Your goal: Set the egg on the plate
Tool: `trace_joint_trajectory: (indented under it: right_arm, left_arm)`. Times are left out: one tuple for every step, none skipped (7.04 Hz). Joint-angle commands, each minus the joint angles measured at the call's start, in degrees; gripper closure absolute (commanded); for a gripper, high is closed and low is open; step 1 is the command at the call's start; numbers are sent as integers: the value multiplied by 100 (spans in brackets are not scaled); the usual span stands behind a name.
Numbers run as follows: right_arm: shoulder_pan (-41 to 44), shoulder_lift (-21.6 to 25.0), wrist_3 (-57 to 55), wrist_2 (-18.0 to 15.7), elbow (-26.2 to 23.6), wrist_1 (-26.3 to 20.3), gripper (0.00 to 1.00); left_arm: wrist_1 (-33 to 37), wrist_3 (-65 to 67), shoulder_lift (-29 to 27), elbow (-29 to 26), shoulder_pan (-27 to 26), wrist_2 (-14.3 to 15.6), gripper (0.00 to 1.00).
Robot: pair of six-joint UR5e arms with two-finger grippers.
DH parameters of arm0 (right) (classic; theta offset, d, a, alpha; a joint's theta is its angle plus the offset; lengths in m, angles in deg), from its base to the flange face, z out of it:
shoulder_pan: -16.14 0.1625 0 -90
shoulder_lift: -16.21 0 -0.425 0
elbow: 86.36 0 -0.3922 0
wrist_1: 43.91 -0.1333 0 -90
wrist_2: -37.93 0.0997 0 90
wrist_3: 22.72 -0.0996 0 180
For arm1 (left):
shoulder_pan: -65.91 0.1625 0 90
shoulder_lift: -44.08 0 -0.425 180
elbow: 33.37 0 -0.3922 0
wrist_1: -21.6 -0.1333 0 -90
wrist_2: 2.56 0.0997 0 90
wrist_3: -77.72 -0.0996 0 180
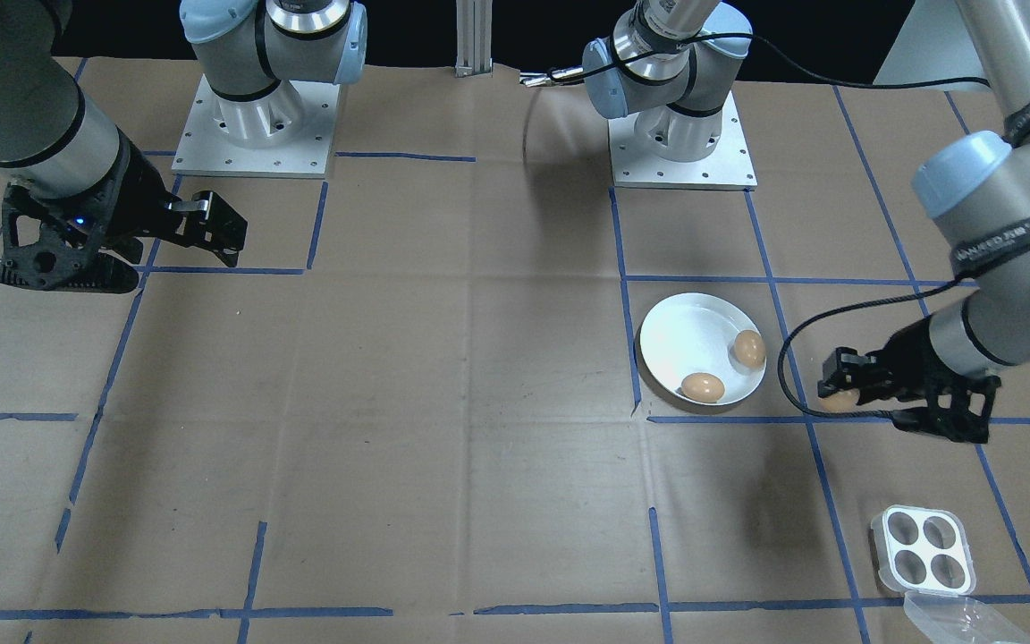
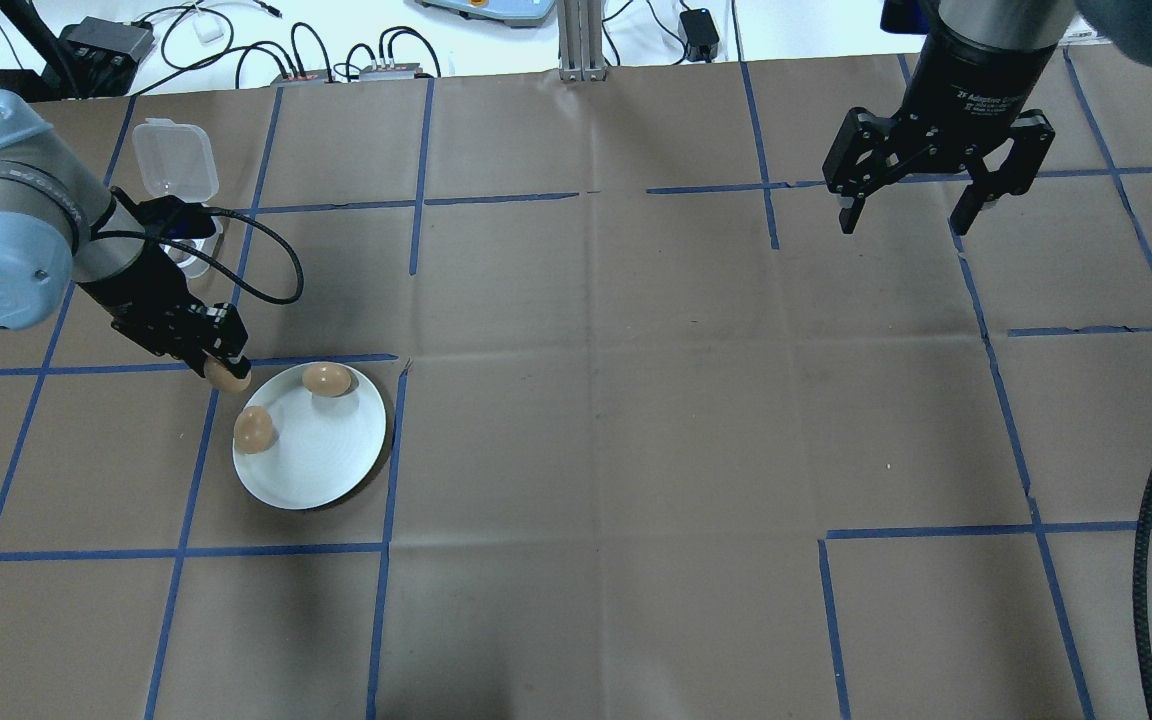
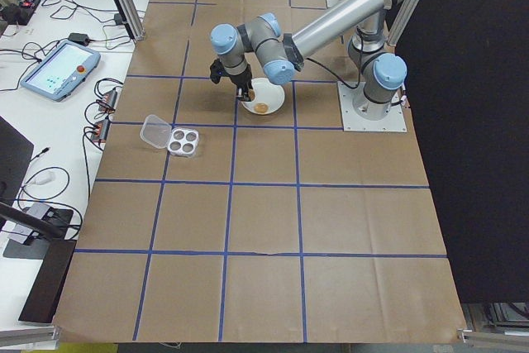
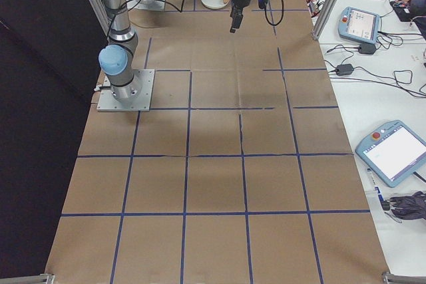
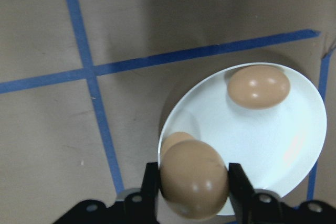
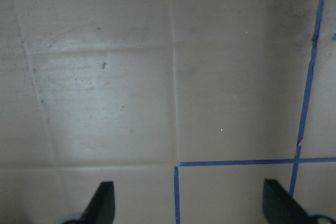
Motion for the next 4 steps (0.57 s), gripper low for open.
trace_joint_trajectory:
  right_arm:
    - [0, -6, 0, -8, 0, 0, 0]
    - [0, 3, 0, 0, 0, 0, 0]
    - [0, -6, 0, 0, 0, 0, 0]
    - [0, -6, 0, 0, 0, 0, 0]
  left_arm:
    - [-21, 129, 10, 335, -350, -23, 81]
    - [-56, 139, -34, 389, -351, -49, 22]
    - [-30, 148, -43, 424, -360, -23, 1]
    - [-4, 148, -17, 425, -394, -14, 0]
